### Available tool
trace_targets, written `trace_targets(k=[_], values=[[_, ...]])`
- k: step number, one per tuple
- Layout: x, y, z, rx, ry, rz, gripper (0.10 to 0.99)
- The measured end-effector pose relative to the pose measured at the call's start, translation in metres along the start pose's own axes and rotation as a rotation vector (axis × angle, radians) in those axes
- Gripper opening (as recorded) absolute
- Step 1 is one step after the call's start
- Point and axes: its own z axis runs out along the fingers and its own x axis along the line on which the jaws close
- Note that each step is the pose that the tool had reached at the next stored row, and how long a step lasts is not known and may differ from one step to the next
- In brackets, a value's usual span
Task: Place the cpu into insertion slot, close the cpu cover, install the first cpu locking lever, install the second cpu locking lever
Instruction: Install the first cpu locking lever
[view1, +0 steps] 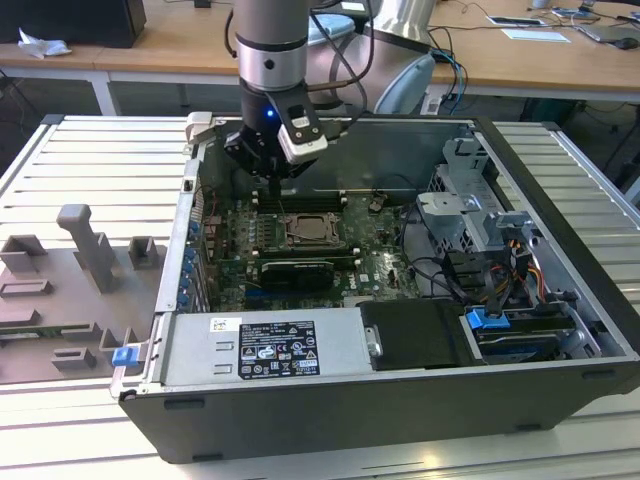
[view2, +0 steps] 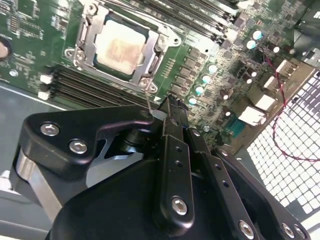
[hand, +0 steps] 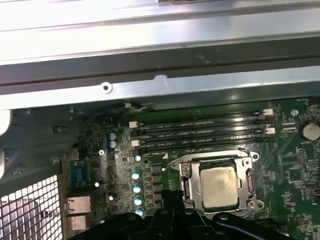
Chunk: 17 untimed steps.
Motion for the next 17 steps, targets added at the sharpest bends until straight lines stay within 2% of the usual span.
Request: trace_targets(k=[2,5,7,10,15,17], values=[[0.0013,-0.0002,0.0022,-0.005,0.0016,-0.025,0.106],[0.0019,-0.0004,0.0046,-0.006,0.0044,-0.076,0.106],[0.0077,-0.0002,0.0060,-0.006,0.0051,-0.090,0.106],[0.0136,0.0041,0.0067,-0.006,0.0052,-0.091,0.106],[0.0152,0.0166,0.0082,-0.006,0.0052,-0.092,0.106],[0.0139,0.0179,0.0084,-0.006,0.0053,-0.092,0.106]])
